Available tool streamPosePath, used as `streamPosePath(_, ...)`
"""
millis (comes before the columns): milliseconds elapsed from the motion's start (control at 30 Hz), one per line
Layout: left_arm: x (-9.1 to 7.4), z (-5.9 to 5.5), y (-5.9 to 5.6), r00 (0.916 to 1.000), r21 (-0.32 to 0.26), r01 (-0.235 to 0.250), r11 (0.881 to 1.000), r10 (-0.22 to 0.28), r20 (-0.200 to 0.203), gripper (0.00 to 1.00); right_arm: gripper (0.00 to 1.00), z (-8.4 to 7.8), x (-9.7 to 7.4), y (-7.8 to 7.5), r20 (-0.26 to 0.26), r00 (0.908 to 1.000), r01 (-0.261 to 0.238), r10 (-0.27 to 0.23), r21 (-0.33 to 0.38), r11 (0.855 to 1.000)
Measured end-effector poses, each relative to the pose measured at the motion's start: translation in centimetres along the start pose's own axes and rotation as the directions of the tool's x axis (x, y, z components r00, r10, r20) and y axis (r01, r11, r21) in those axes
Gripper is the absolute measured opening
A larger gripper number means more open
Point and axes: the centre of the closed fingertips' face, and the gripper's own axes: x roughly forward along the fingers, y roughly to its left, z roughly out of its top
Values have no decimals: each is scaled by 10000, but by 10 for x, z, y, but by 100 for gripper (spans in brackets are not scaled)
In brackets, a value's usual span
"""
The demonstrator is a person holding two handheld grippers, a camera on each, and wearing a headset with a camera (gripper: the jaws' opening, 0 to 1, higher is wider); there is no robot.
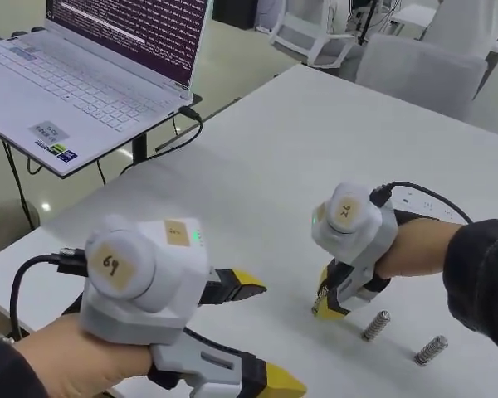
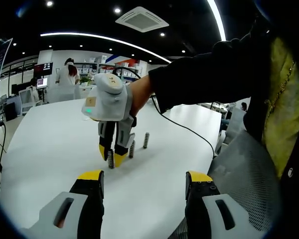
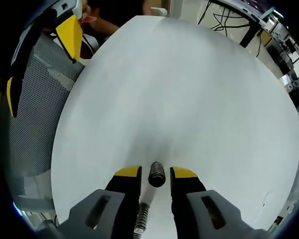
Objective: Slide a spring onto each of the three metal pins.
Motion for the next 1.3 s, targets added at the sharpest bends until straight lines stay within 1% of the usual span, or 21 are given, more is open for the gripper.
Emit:
streamPosePath(133, 0, 0, 1, 10000, 16, -18, 10000, 18, -24, 62, 24, -2, -3, 0, 149, 9999, 79, -82, 175, 9998)
streamPosePath(200, -1, 1, 1, 10000, 25, -33, 10000, 33, -27, 62, 27, 0, -7, 0, 377, 9992, 138, -152, 372, 9992)
streamPosePath(300, -1, 2, 3, 10000, 50, -72, 10000, 72, -35, 62, 31, -2, -10, 0, 470, 9987, 164, -188, 493, 9986)
streamPosePath(433, -2, 4, 5, 9999, 90, -110, 9999, 110, -31, 62, 33, -2, -16, 0, 825, 9961, 249, -320, 850, 9961)
streamPosePath(533, -3, 5, 6, 9999, 122, -128, 9998, 128, -44, 62, 35, -3, -20, -1, 988, 9941, 357, -456, 1002, 9943)
streamPosePath(633, -3, 7, 7, 9999, 144, -155, 9998, 156, -53, 62, 37, -3, -25, -2, 1269, 9900, 461, -621, 1254, 9910)
streamPosePath(700, -4, 8, 8, 9998, 160, -175, 9997, 176, -50, 62, 37, -3, -31, -4, 1565, 9845, 542, -785, 1541, 9866)
streamPosePath(800, -4, 9, 9, 9998, 205, -187, 9996, 188, -84, 62, 38, -6, -37, -5, 1723, 9801, 687, -983, 1702, 9830)
streamPosePath(967, -4, 13, 9, 9998, 296, -163, 9994, 166, -130, 63, 39, -9, -53, -4, 2175, 9659, 942, -1408, 2113, 9729)
streamPosePath(1067, -3, 14, 9, 9998, 354, -139, 9993, 145, -167, 63, 40, -13, -60, -3, 2443, 9549, 1085, -1688, 2422, 9642)
streamPosePath(1100, -3, 15, 9, 9997, 370, -131, 9992, 138, -181, 63, 40, -14, -61, -3, 2467, 9537, 1100, -1718, 2457, 9631)
streamPosePath(1200, -3, 15, 9, 9996, 402, -119, 9991, 129, -235, 63, 40, -19, -70, -1, 2665, 9422, 1291, -2033, 2713, 9538)
streamPosePath(1233, -3, 16, 9, 9996, 404, -110, 9991, 120, -245, 63, 41, -20, -74, -1, 2806, 9323, 1456, -2282, 2863, 9470)
streamPosePath(1300, -3, 17, 8, 9996, 408, -96, 9991, 106, -253, 63, 42, -20, -79, -1, 3062, 9181, 1537, -2517, 3103, 9381)
